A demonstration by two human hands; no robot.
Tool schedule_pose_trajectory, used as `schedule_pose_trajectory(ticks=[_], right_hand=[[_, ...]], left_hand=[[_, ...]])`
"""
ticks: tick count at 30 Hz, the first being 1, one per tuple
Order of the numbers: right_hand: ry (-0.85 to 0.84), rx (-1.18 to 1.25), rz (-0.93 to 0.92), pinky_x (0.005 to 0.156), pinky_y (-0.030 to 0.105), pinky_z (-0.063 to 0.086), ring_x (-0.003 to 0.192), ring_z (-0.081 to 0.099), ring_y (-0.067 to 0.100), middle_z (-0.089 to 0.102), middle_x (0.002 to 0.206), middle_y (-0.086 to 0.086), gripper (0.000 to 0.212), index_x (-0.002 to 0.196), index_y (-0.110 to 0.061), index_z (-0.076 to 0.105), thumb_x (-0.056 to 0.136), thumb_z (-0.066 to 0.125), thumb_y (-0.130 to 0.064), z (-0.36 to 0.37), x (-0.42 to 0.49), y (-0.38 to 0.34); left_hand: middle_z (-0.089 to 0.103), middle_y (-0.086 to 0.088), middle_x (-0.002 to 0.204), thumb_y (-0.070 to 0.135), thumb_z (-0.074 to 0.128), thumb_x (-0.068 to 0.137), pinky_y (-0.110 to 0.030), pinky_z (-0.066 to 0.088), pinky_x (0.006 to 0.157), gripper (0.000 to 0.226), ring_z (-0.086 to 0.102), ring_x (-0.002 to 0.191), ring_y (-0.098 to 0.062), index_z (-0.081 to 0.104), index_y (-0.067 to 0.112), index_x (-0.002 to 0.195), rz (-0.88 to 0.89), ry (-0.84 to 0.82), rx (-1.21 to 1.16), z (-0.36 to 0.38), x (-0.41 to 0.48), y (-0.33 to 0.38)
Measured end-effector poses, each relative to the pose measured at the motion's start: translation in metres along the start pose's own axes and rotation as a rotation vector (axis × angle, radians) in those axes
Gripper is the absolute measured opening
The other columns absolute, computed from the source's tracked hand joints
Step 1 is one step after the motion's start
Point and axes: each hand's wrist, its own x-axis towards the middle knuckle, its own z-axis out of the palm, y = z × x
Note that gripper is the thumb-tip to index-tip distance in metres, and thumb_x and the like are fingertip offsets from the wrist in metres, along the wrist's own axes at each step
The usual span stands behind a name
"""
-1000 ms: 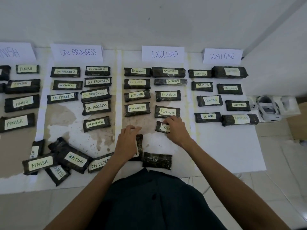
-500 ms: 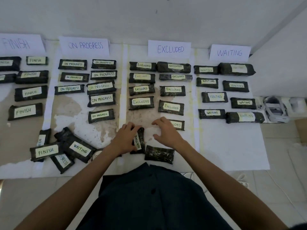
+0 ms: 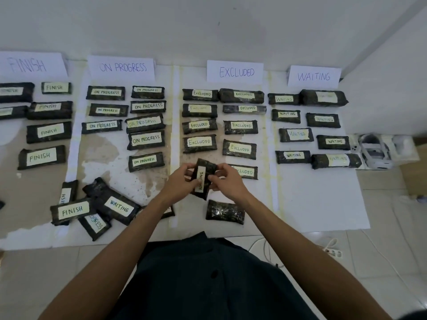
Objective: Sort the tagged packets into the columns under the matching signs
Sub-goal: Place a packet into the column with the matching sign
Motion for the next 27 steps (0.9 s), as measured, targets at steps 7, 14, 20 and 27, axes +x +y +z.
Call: schedule_pose_trajectory(ticks=[7, 14, 20, 27], right_hand=[[0.089, -0.507, -0.345, 0.093, 0.030, 0.047, 0.107, 0.050, 0.018, 0.040, 0.127, 0.006, 0.070, 0.134, -0.025, 0.042, 0.073, 0.076, -0.017, -0.022, -0.020, 0.003], [0.167, -1.263, -0.738, 0.066, 0.038, 0.044, 0.088, 0.056, 0.034, 0.061, 0.106, 0.010, 0.063, 0.116, -0.014, 0.061, 0.057, 0.076, 0.001, -0.056, -0.032, 0.010], [0.225, -1.150, -0.610, 0.066, 0.045, 0.048, 0.087, 0.054, 0.035, 0.060, 0.109, 0.016, 0.049, 0.111, -0.006, 0.061, 0.064, 0.073, 0.004, -0.105, -0.040, 0.025], [0.319, -1.070, -0.407, 0.079, 0.049, 0.046, 0.097, 0.050, 0.039, 0.058, 0.116, 0.016, 0.049, 0.114, -0.006, 0.059, 0.067, 0.070, 0.002, -0.186, -0.038, 0.068]], left_hand=[[0.056, -0.007, 0.122, -0.004, 0.040, 0.093, -0.030, 0.045, 0.089, 0.045, 0.051, 0.106, -0.018, 0.047, 0.015, 0.133, 0.109, -0.197, 0.194, 0.008, -0.002, 0.011], [0.057, -0.006, 0.127, 0.001, 0.039, 0.095, -0.027, 0.044, 0.084, 0.043, 0.053, 0.108, -0.018, 0.050, 0.020, 0.132, 0.263, -0.341, 0.311, 0.030, 0.005, 0.037], [0.063, -0.005, 0.111, 0.004, 0.051, 0.090, -0.026, 0.048, 0.078, 0.039, 0.059, 0.098, -0.019, 0.053, 0.017, 0.127, 0.242, -0.214, 0.175, 0.071, 0.007, 0.058], [0.060, -0.007, 0.121, 0.005, 0.056, 0.089, -0.022, 0.046, 0.079, 0.037, 0.059, 0.099, -0.015, 0.054, 0.012, 0.125, 0.140, -0.160, 0.001, 0.145, 0.014, 0.083]])
